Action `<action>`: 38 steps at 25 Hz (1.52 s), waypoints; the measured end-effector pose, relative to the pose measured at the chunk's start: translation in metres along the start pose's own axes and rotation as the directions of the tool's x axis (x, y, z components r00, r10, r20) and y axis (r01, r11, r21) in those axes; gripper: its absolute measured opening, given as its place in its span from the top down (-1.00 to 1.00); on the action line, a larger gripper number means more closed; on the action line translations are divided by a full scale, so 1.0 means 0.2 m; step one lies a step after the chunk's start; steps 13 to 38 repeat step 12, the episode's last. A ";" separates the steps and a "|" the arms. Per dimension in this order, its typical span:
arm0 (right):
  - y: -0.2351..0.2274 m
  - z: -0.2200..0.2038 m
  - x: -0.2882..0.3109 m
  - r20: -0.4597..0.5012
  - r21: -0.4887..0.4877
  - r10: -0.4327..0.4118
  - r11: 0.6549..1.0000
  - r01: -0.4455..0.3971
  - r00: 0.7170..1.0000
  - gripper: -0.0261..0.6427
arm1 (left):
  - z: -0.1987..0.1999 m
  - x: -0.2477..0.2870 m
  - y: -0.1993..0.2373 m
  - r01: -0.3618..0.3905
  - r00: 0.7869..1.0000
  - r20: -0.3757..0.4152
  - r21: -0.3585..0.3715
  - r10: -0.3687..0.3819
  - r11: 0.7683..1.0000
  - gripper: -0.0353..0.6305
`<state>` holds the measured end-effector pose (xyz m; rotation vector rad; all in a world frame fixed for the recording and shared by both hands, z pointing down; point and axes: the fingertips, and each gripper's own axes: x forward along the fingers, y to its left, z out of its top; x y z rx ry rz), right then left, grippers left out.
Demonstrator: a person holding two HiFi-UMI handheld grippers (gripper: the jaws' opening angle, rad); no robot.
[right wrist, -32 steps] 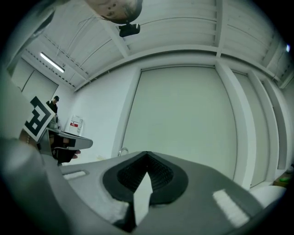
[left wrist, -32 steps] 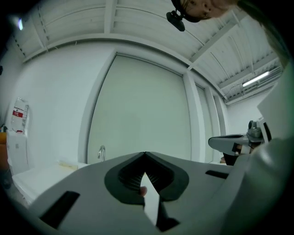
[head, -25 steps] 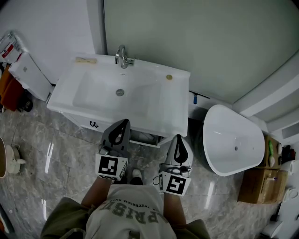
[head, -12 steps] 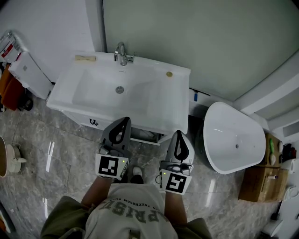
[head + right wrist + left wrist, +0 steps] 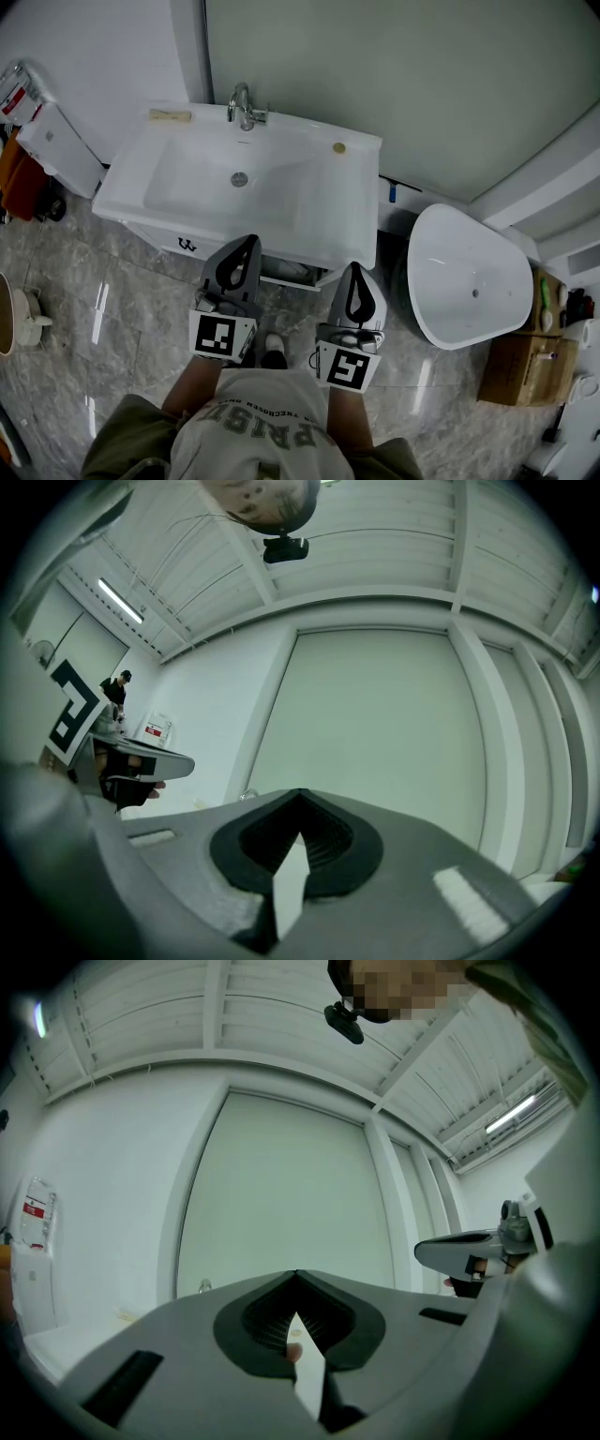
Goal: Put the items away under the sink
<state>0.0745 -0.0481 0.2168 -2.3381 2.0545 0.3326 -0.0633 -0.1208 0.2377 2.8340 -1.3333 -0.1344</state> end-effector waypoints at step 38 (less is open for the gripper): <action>-0.01 0.01 0.02 0.000 0.001 -0.005 1.000 0.005 1.000 0.93 | -0.01 0.00 0.02 0.001 1.000 -0.018 0.034 -0.001 0.999 0.87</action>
